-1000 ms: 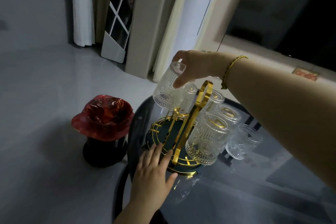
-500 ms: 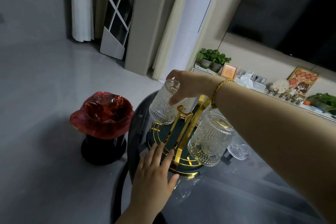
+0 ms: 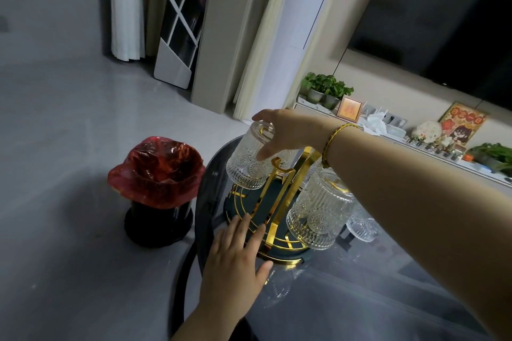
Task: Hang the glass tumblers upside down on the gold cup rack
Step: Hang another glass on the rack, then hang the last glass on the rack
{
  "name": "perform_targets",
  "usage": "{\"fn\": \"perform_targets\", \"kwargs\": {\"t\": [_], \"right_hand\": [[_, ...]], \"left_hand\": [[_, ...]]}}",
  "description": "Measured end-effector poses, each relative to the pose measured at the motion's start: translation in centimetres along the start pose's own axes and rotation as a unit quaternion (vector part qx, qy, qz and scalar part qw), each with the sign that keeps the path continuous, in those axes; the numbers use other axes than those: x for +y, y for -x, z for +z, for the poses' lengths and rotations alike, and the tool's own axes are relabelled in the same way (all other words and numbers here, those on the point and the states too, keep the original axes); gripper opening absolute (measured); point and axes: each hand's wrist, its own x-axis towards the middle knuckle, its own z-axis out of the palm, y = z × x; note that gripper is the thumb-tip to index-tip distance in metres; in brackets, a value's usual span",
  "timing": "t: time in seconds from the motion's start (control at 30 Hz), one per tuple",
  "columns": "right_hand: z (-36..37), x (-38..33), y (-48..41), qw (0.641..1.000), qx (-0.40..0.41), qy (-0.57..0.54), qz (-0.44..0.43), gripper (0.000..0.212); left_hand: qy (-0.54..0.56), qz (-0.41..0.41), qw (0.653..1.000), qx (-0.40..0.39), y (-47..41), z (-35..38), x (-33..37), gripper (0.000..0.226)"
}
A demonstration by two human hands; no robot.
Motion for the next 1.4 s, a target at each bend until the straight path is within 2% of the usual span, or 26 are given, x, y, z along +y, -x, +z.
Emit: {"fn": "perform_targets", "kwargs": {"t": [0.13,0.23,0.33,0.4,0.43,0.5,0.6,0.67,0.77,0.9,1.13,1.2,1.27,1.4], "right_hand": [[-0.8,0.1,1.5,0.999,0.039,-0.005,-0.007,0.085],[-2.2,0.3,3.9,0.991,0.116,-0.04,-0.045,0.073],[-3.5,2.0,6.8,0.974,0.212,-0.066,-0.052,0.065],[-3.6,3.8,8.7,0.955,0.277,-0.095,-0.042,0.06],[-3.4,4.9,9.9,0.944,0.309,-0.114,-0.033,0.058],[-2.2,7.1,11.8,0.917,0.367,-0.156,-0.011,0.053],[1.0,10.9,14.3,0.876,0.426,-0.219,0.05,0.051],[4.0,13.4,15.6,0.839,0.446,-0.287,0.12,0.055],[8.8,15.8,16.7,0.792,0.448,-0.358,0.208,0.068],[15.0,17.0,16.6,0.768,0.423,-0.387,0.286,0.081],[19.3,18.1,13.4,0.753,0.315,-0.441,0.373,0.103],[19.6,18.3,12.5,0.764,0.296,-0.419,0.391,0.105],[19.7,18.4,11.7,0.77,0.293,-0.401,0.401,0.106],[19.7,18.8,10.7,0.747,0.319,-0.405,0.42,0.094]], "left_hand": [[-0.001,0.004,1.0,0.005,0.0,-0.1,0.1,0.06],[-0.027,0.003,0.999,-0.036,0.0,-1.2,0.7,0.062],[-0.055,0.021,0.998,-0.016,0.4,-1.6,1.3,0.057],[-0.041,0.026,0.999,0.013,1.1,-1.8,1.4,0.038],[-0.033,0.028,0.999,0.007,1.5,-2.1,1.7,0.04],[-0.001,0.061,0.998,-0.023,2.3,-2.1,2.5,0.061],[0.015,0.125,0.991,-0.053,3.2,-1.8,4.4,0.041],[-0.002,0.141,0.986,-0.086,3.3,-0.8,5.6,0.039],[-0.041,0.085,0.983,-0.156,3.0,0.3,6.4,0.059],[-0.059,0.071,0.981,-0.171,3.0,1.5,5.7,0.056],[-0.054,0.062,0.982,-0.169,2.8,1.4,5.9,0.053],[-0.055,0.072,0.983,-0.16,2.8,1.3,6.1,0.052],[-0.056,0.067,0.984,-0.156,2.7,0.8,6.6,0.058],[-0.081,0.072,0.98,-0.167,2.4,0.1,7.3,0.059]]}}
